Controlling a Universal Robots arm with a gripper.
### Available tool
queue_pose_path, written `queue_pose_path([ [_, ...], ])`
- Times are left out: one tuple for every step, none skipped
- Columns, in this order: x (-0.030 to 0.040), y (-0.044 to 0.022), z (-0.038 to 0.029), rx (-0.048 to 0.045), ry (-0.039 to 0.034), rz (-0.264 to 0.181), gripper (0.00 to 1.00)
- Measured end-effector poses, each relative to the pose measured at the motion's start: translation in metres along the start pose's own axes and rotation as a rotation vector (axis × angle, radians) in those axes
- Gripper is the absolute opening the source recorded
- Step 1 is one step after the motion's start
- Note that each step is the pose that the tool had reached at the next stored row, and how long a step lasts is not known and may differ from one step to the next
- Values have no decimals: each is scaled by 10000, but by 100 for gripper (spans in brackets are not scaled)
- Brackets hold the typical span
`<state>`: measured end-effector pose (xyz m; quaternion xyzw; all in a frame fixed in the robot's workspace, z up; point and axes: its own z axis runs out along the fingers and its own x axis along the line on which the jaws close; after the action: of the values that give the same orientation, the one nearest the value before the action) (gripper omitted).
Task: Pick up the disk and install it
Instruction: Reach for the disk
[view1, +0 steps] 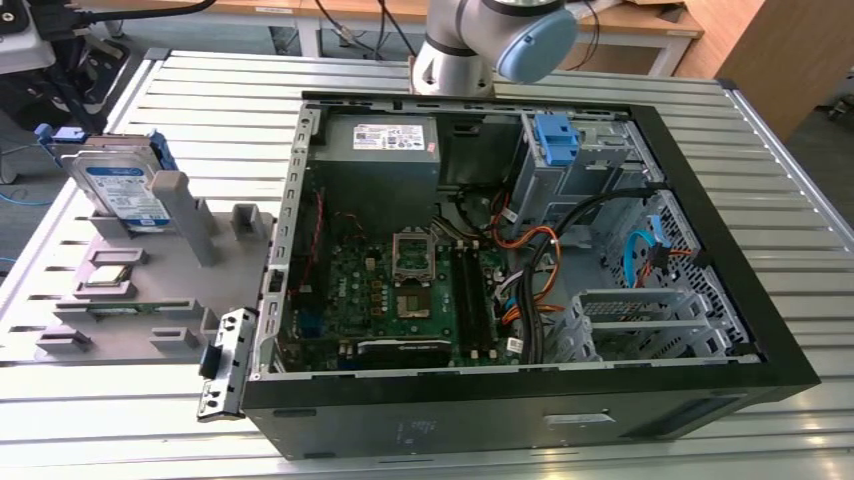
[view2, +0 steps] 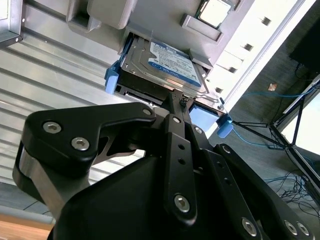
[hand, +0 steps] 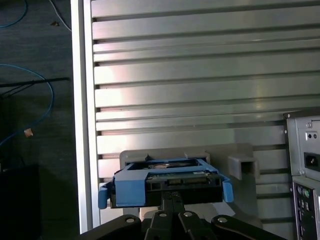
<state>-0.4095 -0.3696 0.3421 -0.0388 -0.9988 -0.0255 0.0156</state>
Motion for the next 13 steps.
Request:
queue_pose_path([
  [5, 4, 1, 1, 1, 0, 11],
  [10, 7, 1, 3, 3, 0, 11],
  [13, 10, 2, 4, 4, 0, 11],
  [15, 12, 3, 4, 4, -1, 11],
  [16, 12, 3, 3, 3, -1, 11],
  [16, 12, 4, 3, 2, -2, 11],
  [17, 13, 4, 3, 2, -1, 11],
  [18, 14, 5, 2, 2, 0, 11],
  [18, 14, 5, 2, 2, 0, 11],
  [18, 14, 5, 3, 2, -1, 11],
  [18, 14, 4, 3, 2, 0, 11],
  [18, 14, 5, 3, 1, 0, 11],
  [18, 14, 4, 2, 2, 0, 11],
])
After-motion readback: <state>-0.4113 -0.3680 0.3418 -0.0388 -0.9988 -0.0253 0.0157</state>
